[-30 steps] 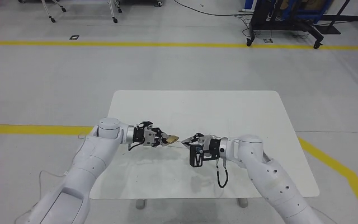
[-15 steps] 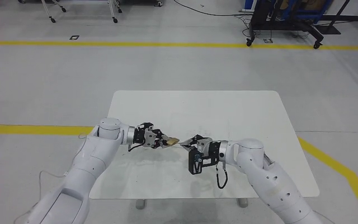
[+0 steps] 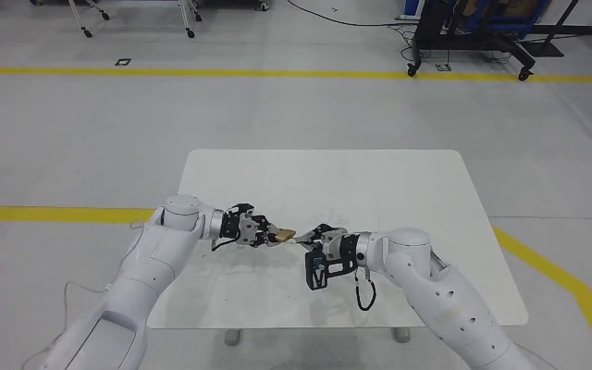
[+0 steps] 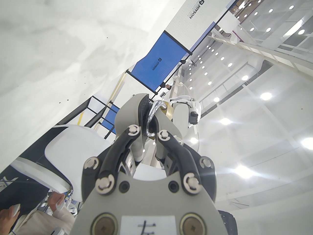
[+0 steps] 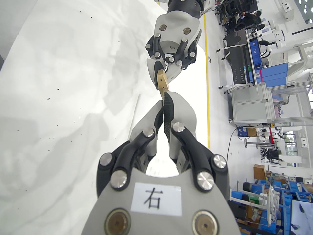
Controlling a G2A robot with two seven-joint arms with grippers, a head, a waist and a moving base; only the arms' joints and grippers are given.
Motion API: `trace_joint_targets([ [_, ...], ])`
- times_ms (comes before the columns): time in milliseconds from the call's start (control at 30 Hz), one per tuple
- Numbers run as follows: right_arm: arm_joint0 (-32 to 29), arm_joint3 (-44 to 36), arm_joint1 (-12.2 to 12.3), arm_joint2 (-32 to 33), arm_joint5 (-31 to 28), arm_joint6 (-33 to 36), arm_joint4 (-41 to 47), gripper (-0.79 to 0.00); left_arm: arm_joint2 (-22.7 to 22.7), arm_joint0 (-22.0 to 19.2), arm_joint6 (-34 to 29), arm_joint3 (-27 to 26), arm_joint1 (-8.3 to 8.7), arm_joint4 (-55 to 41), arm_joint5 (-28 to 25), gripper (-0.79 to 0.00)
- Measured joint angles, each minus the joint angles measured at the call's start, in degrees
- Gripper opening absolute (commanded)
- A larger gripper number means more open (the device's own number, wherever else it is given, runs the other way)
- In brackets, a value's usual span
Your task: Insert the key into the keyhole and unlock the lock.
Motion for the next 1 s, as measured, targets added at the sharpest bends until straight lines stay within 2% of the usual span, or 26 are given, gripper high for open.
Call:
trace_joint_targets([
  [367, -0.4, -2.3, 0.4, -1.1, 0.3, 3.2, -2.0, -0.785, 0.3, -0.1, -0.3, 0.1, 0.03, -0.2, 0.1, -0.785],
  [700, -4.6, -10.0, 0.5, -2.8, 3.0, 16.2, -7.6, -0.785, 0.4, 0.0, 1.3, -0.4, 0.12, -0.2, -0.4, -0.785],
  [1000, -4.3, -10.9, 0.1, -4.4, 3.0, 20.2, -7.6, -0.785, 0.3, 0.2, 1.2, -0.8, 0.29, -0.3, -0.8, -0.785],
])
